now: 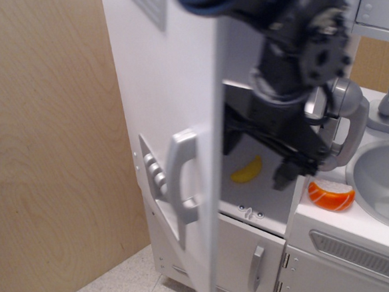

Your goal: Open fridge

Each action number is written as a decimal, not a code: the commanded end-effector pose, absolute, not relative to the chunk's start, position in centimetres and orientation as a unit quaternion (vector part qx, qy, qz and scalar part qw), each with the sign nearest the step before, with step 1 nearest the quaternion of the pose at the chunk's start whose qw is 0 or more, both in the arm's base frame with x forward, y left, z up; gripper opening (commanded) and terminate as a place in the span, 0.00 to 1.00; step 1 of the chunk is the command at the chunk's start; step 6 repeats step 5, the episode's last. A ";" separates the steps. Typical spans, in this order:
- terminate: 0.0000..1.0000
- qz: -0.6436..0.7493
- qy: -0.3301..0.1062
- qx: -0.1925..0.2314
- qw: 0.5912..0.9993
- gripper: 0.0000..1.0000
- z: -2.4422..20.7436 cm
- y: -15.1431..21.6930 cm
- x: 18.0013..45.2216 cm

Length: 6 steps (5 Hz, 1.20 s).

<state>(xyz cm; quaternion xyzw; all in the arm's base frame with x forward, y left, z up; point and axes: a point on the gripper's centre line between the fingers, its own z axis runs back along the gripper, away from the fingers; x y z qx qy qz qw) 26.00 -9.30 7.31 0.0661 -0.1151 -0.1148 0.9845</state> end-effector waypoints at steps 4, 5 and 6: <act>0.00 -0.050 -0.207 0.123 0.969 1.00 8.5 5.6 21.0; 1.00 -0.045 -0.209 0.127 0.969 1.00 8.7 7.9 21.3; 1.00 -0.045 -0.209 0.127 0.969 1.00 8.7 7.9 21.3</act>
